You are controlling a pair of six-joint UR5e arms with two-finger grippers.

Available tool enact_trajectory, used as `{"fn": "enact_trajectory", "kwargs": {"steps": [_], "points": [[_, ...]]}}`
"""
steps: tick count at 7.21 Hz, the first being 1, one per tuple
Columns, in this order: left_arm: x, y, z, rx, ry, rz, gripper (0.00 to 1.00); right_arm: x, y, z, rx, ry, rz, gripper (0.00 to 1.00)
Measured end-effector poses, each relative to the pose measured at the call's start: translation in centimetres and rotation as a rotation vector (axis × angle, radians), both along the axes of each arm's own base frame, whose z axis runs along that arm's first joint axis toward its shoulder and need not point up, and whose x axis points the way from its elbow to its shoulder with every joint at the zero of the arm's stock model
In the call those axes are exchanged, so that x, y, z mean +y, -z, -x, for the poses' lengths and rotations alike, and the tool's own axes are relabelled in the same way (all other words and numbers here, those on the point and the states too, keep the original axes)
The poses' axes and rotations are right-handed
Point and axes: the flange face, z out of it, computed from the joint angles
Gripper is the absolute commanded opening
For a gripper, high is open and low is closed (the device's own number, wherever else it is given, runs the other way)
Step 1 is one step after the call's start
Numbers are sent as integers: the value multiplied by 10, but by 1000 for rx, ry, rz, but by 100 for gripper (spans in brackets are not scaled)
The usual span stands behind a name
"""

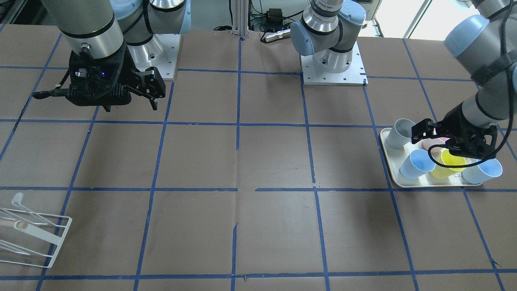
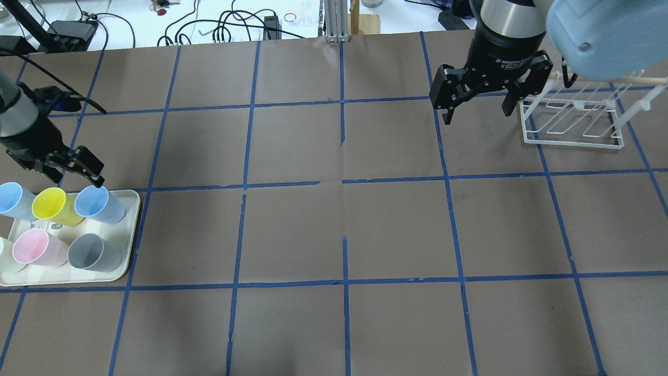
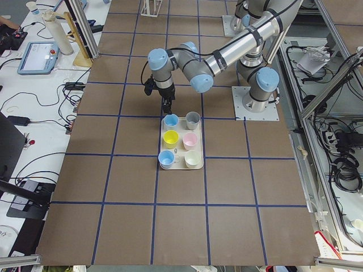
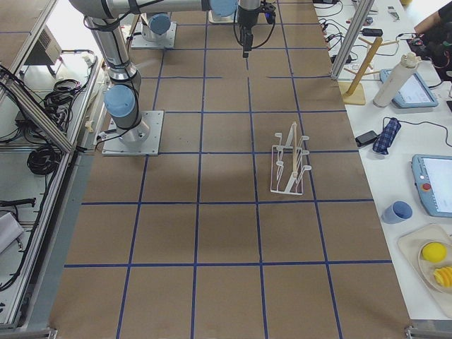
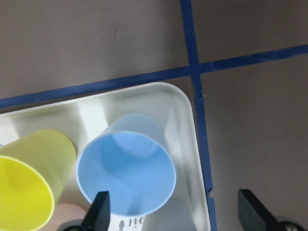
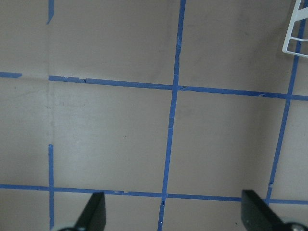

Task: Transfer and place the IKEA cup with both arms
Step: 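Open the left gripper and raise it away from the tray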

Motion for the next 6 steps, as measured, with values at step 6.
{"fn": "enact_trajectory", "kwargs": {"steps": [6], "points": [[70,-146,184,39,-50,63,100,0,0,0,0,-1,1,100]]}}
